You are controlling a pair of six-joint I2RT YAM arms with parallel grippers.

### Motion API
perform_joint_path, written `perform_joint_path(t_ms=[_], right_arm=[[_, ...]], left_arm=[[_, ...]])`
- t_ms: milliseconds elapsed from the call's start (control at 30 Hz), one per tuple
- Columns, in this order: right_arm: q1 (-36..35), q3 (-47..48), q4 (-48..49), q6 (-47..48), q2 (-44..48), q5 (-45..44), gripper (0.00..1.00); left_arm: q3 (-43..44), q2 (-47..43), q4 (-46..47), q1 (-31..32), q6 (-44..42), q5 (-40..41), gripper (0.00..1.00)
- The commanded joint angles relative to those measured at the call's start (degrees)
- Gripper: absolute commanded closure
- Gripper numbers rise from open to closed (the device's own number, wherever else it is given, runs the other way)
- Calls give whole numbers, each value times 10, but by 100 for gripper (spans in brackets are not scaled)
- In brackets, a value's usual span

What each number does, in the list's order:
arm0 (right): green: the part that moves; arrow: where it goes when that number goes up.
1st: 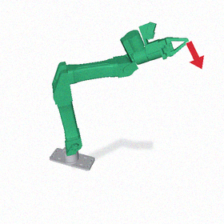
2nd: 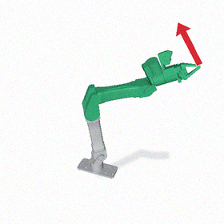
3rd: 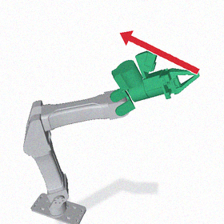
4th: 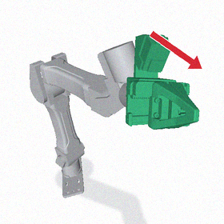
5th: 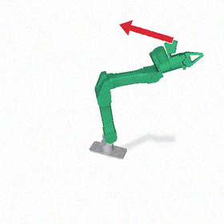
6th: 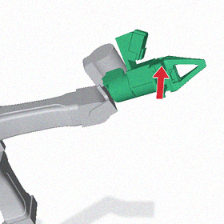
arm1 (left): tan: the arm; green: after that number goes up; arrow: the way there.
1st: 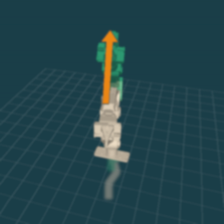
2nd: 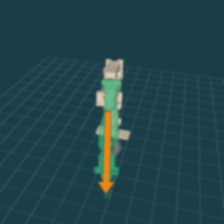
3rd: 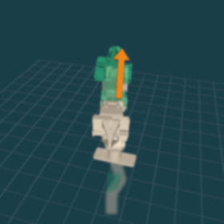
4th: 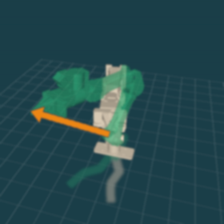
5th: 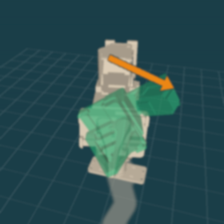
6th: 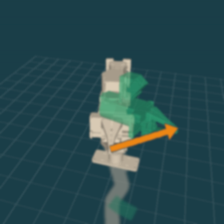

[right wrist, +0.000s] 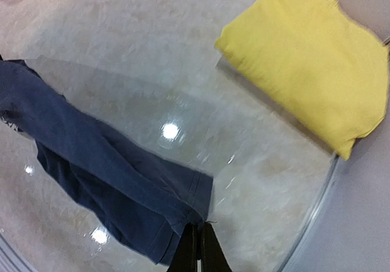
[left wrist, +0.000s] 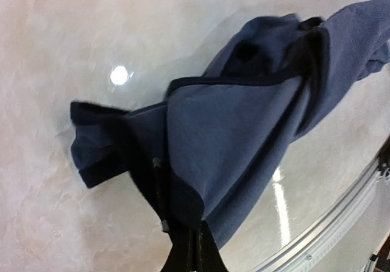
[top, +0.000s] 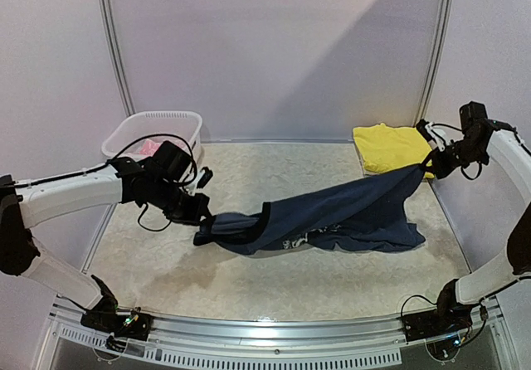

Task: Fold and stack the mixed laundry pile
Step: Adjust the crumpled tank top at the center of the board, then pick up the crumpled tank top from the center of the board.

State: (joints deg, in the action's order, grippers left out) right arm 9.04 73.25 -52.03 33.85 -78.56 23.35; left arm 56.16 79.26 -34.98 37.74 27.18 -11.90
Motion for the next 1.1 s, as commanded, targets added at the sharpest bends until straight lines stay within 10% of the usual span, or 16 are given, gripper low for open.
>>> perform_joint_path(t_ms=[0, 433, 533, 667, 1067], right_arm=[[1, -86, -20, 28, 16, 25, 100], [2, -215, -80, 229, 123, 28, 100], [2, -224, -74, 231, 137, 36, 100], [2, -219, -75, 220, 113, 42, 100], [2, -224, -52, 199, 101, 61, 100]], left_arm=[[-24, 35, -54, -4, -2, 77, 100], [142, 195, -101, -13, -71, 242, 100], [199, 207, -86, -7, -92, 270, 73], [240, 206, 10, 25, -153, 170, 53], [340, 385, -1, 35, -156, -117, 52]])
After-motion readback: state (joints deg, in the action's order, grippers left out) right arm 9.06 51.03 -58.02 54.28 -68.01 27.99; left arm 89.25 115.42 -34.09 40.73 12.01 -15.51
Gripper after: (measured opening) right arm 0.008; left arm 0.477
